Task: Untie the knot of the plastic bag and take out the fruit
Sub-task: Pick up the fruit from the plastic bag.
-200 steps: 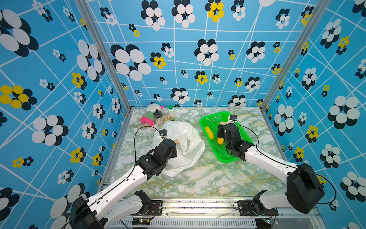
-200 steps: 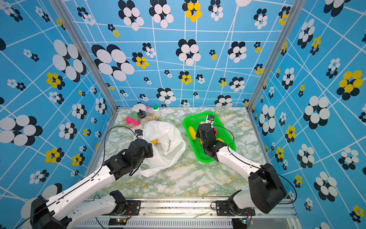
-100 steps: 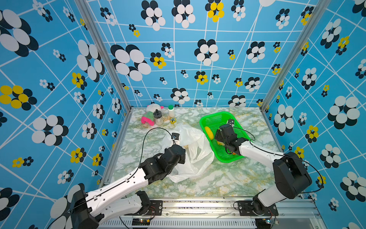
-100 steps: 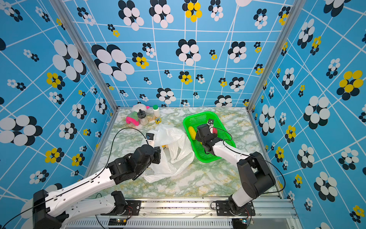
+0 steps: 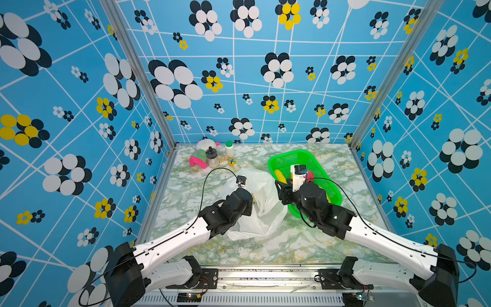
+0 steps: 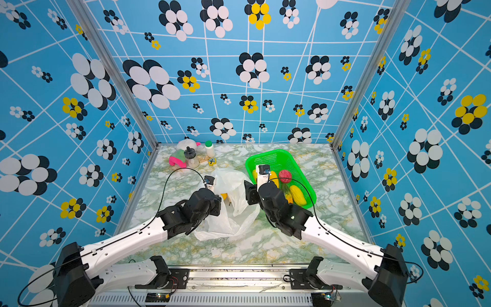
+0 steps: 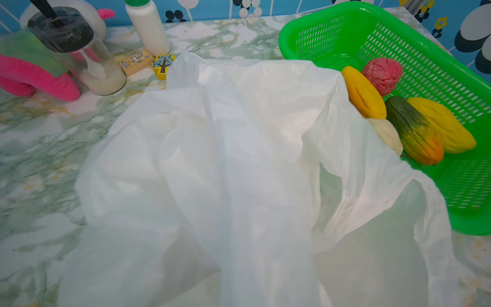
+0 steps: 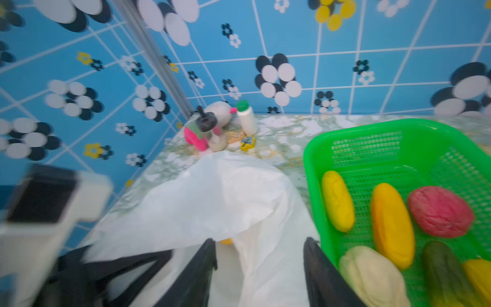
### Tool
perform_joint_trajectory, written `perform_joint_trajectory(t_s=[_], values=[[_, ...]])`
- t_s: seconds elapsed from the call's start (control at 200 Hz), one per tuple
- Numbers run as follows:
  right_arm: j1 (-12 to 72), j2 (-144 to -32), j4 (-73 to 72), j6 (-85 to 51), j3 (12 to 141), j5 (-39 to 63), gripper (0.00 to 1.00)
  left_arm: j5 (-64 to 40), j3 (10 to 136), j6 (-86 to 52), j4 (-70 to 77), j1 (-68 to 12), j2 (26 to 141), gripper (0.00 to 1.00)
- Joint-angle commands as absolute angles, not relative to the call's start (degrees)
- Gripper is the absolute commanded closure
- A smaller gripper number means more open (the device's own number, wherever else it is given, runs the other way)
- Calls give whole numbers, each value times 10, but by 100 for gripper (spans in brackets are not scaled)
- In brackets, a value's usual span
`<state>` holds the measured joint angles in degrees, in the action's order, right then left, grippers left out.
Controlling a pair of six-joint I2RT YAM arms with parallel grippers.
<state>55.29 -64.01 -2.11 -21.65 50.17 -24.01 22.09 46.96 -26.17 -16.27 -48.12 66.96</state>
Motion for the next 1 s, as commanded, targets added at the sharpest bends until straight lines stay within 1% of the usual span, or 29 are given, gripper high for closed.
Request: perform_joint_trajectory(t_s=[0.0,0.155,0.285,0.355,0.495,0.525,0.595,0.73,0.84,0.9,0.955,0.994], values=[[589,-702,-54,-220,482,-199,59,201,489,-269,-175,-467,680,100],[604,-837,-41,-263,535,-173,76,191,472,-269,-177,-451,666,100],[604,-916,-85,-283,551,-173,79,186,461,-269,-182,-441,652,100],[604,-967,-63,-290,588,-183,83,182,456,-264,-186,-436,645,100],[586,-1063,-10,-306,669,-226,86,165,449,-257,-187,-428,639,100],[578,-1077,-2,-314,682,-229,83,162,448,-255,-186,-428,638,100],[561,-1098,3,-324,700,-243,71,160,445,-252,-186,-427,638,100],[549,-1106,2,-305,724,-305,60,154,436,-253,-186,-420,639,100],[548,-1106,-23,-288,726,-318,43,151,430,-256,-187,-414,639,100],[544,-1119,-11,-288,742,-318,39,150,427,-258,-186,-413,636,100],[538,-1133,-2,-290,757,-320,32,150,422,-258,-185,-412,632,100],[532,-1142,7,-295,767,-321,30,150,421,-259,-183,-411,629,100]])
